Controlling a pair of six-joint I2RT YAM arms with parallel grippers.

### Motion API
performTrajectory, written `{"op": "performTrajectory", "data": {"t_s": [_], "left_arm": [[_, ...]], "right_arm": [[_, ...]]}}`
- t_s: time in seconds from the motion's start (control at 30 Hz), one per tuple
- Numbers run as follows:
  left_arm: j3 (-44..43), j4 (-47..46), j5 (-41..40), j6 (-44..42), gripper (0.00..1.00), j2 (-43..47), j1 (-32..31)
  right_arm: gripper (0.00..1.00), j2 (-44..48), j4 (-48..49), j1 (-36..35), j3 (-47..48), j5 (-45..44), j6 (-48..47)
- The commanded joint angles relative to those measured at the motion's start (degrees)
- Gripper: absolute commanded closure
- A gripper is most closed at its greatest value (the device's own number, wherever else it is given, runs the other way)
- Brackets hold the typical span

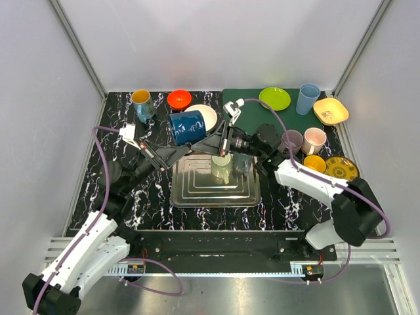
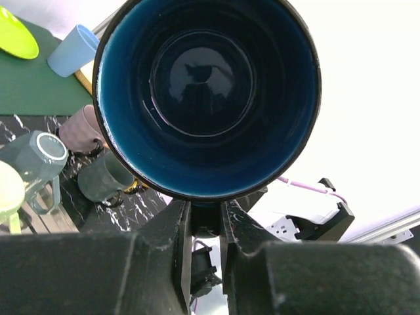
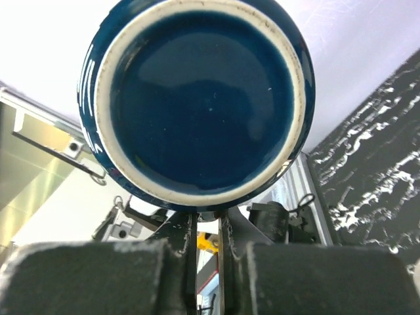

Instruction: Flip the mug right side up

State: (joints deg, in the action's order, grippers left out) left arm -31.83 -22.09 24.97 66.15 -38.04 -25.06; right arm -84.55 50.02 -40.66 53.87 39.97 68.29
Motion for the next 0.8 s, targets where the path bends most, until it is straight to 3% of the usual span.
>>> {"op": "performTrajectory", "data": {"t_s": [0.0,0.2,0.4,0.47,0.6,0.63,0.77], "left_arm": [[-3.14,5.72,6.24,-5.23,0.78,3.23,-2.89],[-2.97,12.85,-1.85,-9.02,0.39,7.28,-2.80],[-4.20,20.83,-7.38,-11.65,0.34,8.33,-2.80],[-6.21,29.88,-13.87,-14.28,0.34,10.35,-2.80],[-10.96,49.03,-37.81,-16.58,0.32,15.01,-2.80],[-11.66,54.12,-40.59,-17.10,0.30,15.80,-2.80],[-13.78,56.80,-43.52,-19.83,0.29,15.90,-2.80]], "right_arm": [[1.00,7.02,-18.16,-0.38,5.19,-8.30,-13.42],[1.00,14.06,-39.01,-0.38,7.48,-15.26,-26.44],[1.00,15.39,-49.74,-1.87,8.36,-21.57,-32.07],[1.00,14.33,-56.15,-4.93,10.37,-25.18,-36.28],[1.00,7.24,-64.51,-10.21,14.94,-36.51,-41.83],[1.00,5.90,-65.83,-10.83,15.56,-37.41,-42.62],[1.00,-0.60,-66.28,-13.38,18.03,-41.01,-44.12]]}}
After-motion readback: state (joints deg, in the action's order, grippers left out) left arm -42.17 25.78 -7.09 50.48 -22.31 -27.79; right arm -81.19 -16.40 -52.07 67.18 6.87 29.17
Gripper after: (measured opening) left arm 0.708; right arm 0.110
